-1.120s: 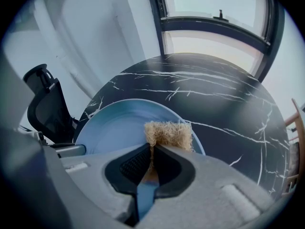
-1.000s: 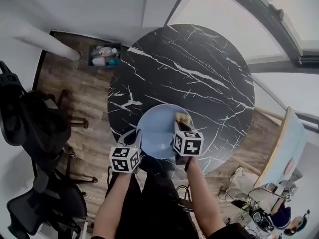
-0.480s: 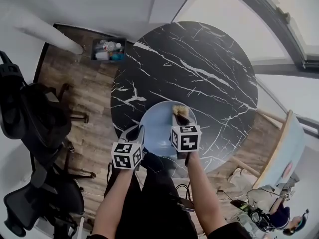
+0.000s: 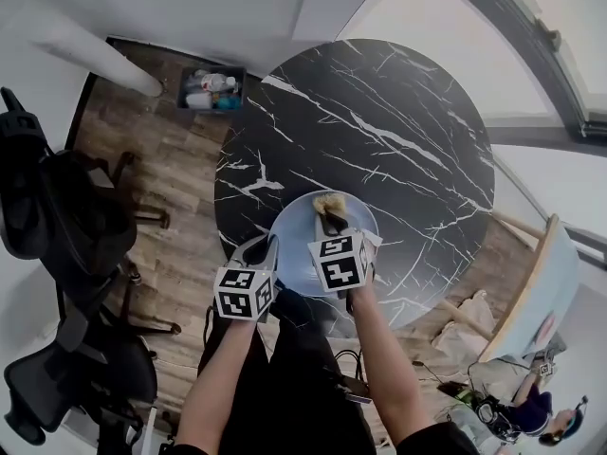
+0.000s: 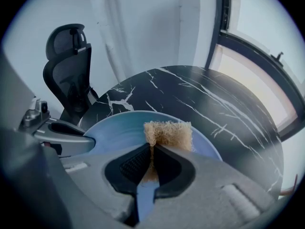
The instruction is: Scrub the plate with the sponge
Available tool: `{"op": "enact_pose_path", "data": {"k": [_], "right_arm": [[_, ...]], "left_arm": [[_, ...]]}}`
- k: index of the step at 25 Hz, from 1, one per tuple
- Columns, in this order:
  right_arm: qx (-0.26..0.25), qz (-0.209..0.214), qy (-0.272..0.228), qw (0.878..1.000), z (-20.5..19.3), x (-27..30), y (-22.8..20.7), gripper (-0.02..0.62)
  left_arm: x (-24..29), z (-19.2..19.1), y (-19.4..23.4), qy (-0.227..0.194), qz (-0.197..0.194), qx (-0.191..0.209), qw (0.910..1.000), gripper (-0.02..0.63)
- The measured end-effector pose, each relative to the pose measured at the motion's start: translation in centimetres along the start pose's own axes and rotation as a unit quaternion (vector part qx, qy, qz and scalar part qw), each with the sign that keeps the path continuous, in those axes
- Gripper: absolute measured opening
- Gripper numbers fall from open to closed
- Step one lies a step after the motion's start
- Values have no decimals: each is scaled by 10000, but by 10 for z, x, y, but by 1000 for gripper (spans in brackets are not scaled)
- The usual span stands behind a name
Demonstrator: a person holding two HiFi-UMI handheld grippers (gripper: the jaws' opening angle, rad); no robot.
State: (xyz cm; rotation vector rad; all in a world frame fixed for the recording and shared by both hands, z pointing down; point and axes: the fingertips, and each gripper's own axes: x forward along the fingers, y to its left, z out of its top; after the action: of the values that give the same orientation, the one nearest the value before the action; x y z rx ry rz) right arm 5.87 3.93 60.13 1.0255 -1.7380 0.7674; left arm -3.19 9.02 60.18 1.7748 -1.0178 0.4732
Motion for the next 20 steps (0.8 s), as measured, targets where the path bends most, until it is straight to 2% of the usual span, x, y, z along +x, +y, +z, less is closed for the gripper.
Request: {"op": "enact_pose_path", "data": {"k": [5, 12, 16, 20], "right_arm": [[-773, 73, 67, 9970, 1, 5, 24, 25], [-1706, 193, 158, 9850, -3, 8, 58, 25], [-2030, 237, 197, 9787, -9, 7, 71, 25], [-2005, 476, 229, 9783, -18, 4, 85, 25]], "left_arm": [[0, 1, 1, 19, 8, -36, 10000, 14], [0, 2, 2, 43, 21, -91, 9999, 14], [0, 2, 2, 39, 20, -130, 9999, 14], [0, 1, 2, 57, -7, -143, 9999, 14]]}}
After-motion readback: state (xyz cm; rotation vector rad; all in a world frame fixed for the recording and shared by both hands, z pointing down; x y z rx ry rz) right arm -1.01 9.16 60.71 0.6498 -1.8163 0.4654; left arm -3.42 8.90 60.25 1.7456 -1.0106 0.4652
